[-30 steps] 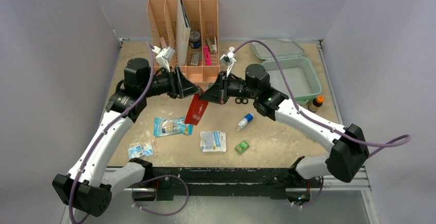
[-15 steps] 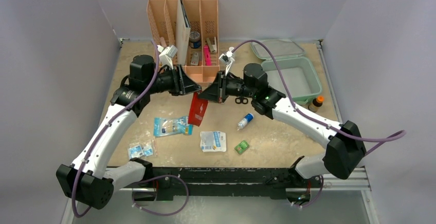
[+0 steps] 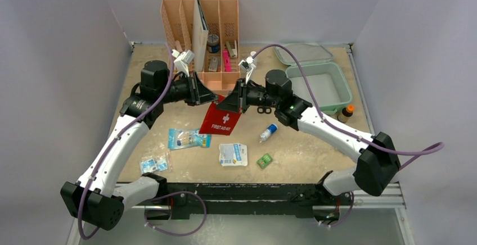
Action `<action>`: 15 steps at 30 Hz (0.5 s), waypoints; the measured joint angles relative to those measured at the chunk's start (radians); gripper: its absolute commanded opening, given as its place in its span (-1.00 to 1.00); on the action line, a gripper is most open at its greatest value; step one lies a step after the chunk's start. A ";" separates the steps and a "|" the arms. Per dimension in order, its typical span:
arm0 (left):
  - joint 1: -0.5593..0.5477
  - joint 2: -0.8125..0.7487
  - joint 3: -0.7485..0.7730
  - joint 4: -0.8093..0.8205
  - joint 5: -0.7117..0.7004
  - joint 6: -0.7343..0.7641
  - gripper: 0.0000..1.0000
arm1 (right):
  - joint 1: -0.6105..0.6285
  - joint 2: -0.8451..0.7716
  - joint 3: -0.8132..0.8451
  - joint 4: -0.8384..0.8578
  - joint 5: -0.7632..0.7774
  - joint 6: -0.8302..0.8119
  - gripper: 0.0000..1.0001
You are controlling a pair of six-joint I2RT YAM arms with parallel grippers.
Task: Organize the medicine kit
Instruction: Zip the medicine pouch.
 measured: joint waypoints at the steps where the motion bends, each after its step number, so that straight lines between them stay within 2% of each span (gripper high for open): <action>1: 0.000 0.000 0.000 -0.002 0.000 0.003 -1.00 | 0.000 0.000 0.000 -0.005 0.000 -0.004 -1.00; 15: 0.000 0.000 0.039 -0.089 0.056 0.066 -1.00 | 0.000 0.000 0.000 -0.190 0.039 -0.117 -1.00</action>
